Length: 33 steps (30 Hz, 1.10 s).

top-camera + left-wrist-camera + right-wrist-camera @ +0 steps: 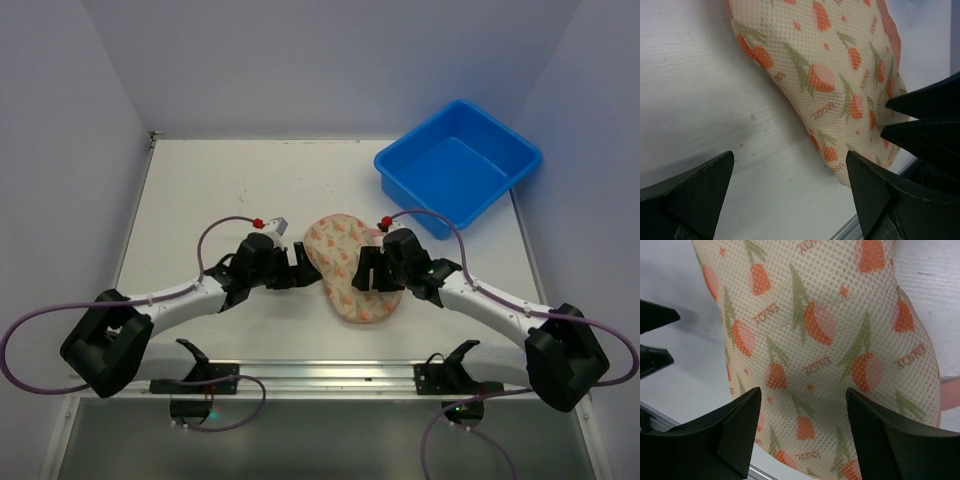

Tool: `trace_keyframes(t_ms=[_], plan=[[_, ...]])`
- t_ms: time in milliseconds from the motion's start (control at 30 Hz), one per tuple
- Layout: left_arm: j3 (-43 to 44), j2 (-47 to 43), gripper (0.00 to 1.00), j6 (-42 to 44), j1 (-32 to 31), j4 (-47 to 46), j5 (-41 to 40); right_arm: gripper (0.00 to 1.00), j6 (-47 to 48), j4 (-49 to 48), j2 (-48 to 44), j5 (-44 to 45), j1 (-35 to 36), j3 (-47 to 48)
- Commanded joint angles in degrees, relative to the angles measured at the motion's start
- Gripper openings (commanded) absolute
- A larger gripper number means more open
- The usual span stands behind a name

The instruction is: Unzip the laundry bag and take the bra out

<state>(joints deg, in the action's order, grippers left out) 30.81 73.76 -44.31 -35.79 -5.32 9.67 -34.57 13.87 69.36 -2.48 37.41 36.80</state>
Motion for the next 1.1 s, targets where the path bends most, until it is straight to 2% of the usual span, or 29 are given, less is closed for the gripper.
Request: trace_keyframes(t_ms=[0, 267, 367, 467, 567, 600, 700, 833, 867, 1033, 1067], plan=[[-1.3, 0.8, 0.96, -5.8, -2.4, -12.2, 1.3, 0.70, -0.3, -0.5, -0.3, -0.7, -1.6, -0.1], [-0.4, 15.0, 0.88, -9.6, -4.1, -25.0, 4.6, 0.70, 2.0, -2.0, 0.5, -2.3, -3.9, 0.0], [0.7, 20.2, 0.83, -10.4, -4.1, -29.1, 7.5, 0.70, 2.7, -2.5, 0.9, -3.1, -4.6, -0.1], [0.7, 24.0, 0.74, -11.5, -4.2, -33.6, 10.1, 0.70, 3.3, -3.1, 1.4, -3.8, -5.5, -0.5], [0.4, 26.0, 0.50, -12.2, -4.5, -36.7, 11.2, 0.70, 3.6, -4.3, 1.3, -5.2, -6.5, -1.2], [0.1, 26.3, 0.28, -12.4, -4.6, -37.3, 12.0, 0.70, 3.8, -4.5, 1.1, -5.3, -6.6, -1.3], [-0.6, 25.3, 0.00, -12.9, -5.0, -38.4, 12.4, 0.70, 4.2, -4.8, 0.3, -5.4, -6.6, -1.1], [-0.8, 18.7, 0.00, -13.5, -5.1, -35.3, 8.9, 0.70, 3.9, -2.1, -6.1, -4.3, -6.0, -0.3], [0.1, 17.7, 0.00, -13.4, -5.1, -29.6, 6.0, 0.71, 3.8, -1.8, -7.9, -3.7, -4.8, -0.4], [6.2, 12.2, 0.00, -16.3, -5.1, -15.5, -1.8, 0.71, 5.2, -1.4, -16.5, 3.9, 2.4, -2.2], [7.5, 12.0, 0.00, -16.9, -5.1, -10.5, -3.3, 0.71, 5.2, -1.6, -17.9, 4.3, 4.4, -2.4]])
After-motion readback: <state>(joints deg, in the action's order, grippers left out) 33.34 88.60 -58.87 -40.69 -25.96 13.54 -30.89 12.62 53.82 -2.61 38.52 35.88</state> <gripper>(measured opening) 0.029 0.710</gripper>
